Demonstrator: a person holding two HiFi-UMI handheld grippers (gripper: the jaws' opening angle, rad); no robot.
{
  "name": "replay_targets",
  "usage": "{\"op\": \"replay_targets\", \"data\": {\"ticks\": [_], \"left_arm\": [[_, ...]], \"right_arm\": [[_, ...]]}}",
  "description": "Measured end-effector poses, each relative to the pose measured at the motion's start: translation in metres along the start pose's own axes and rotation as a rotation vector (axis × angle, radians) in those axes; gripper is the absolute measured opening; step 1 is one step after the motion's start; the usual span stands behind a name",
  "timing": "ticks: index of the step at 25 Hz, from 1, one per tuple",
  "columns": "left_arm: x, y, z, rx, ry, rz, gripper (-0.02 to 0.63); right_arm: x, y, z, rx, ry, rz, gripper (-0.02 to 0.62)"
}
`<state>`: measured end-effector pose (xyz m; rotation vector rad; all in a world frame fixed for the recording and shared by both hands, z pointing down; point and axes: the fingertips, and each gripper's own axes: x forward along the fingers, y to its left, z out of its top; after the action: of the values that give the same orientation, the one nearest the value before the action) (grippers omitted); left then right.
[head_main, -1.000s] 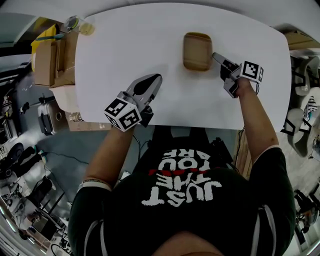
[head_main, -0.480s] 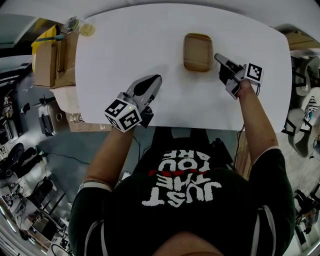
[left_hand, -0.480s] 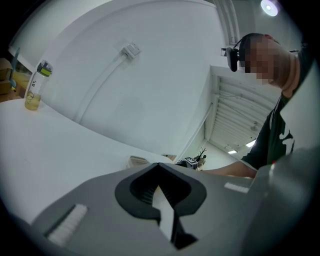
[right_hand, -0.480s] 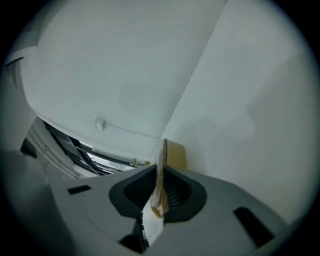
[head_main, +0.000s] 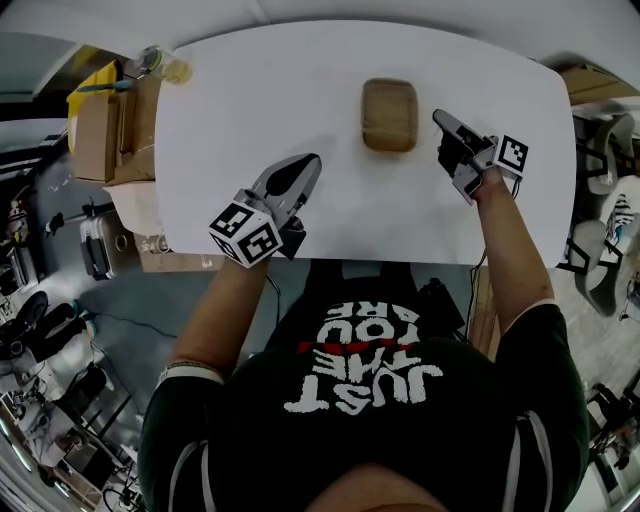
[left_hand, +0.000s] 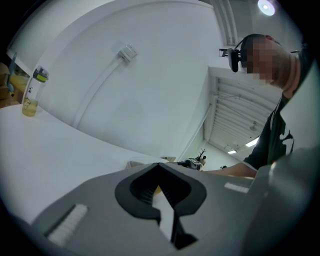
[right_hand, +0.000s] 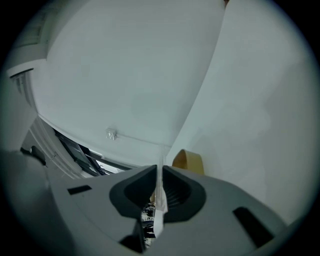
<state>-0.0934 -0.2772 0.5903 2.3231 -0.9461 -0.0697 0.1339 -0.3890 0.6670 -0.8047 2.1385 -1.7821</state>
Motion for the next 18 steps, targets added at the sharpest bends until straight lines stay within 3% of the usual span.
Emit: {"op": "replay_targets", "data": {"ticks": [13, 18], "left_arm": [[-0.001, -0.038, 0.055, 0.051, -0.078, -0.011, 0.006], [-0.002, -0.058, 0.085, 0.109, -0.102, -0.01, 0.006]], "right_arm": [[-0.036, 0.086, 0.042, -0.083, -0.098, 0.069, 0.037], [-0.05, 0.127, 0.056, -0.125, -0.134, 0.094, 0.037]]}}
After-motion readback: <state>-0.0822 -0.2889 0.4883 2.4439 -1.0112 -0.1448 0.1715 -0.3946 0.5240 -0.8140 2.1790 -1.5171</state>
